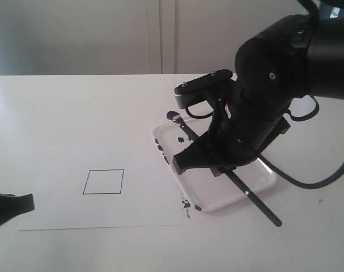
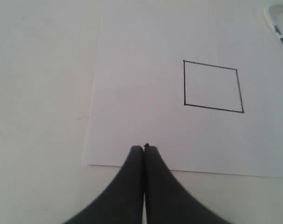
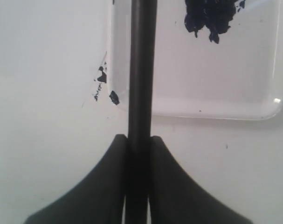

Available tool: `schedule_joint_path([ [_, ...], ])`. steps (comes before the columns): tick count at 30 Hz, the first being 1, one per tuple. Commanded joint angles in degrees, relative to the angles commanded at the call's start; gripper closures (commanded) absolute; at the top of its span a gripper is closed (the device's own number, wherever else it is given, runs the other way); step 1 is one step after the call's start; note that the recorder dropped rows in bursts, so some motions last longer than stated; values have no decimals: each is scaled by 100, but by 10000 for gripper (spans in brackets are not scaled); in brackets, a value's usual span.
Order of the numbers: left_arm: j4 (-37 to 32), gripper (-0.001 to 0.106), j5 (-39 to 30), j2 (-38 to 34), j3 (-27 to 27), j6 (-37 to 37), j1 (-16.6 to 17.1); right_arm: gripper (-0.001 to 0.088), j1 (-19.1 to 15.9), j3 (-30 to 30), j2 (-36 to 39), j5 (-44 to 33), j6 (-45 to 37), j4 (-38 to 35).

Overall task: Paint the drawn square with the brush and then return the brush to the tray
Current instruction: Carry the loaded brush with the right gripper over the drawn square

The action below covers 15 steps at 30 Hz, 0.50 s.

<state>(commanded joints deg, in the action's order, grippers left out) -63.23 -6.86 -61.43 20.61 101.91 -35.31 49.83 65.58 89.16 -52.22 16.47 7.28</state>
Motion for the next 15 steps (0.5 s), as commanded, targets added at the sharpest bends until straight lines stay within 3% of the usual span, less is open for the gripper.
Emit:
schedule_joint_path([
  [6, 0, 1053, 212, -1210, 571, 0, 0, 868, 274, 53, 12, -368, -439, -464],
  [15, 146, 1053, 239, -2209, 748, 0, 0, 868, 617, 717, 196, -899, -589, -645],
])
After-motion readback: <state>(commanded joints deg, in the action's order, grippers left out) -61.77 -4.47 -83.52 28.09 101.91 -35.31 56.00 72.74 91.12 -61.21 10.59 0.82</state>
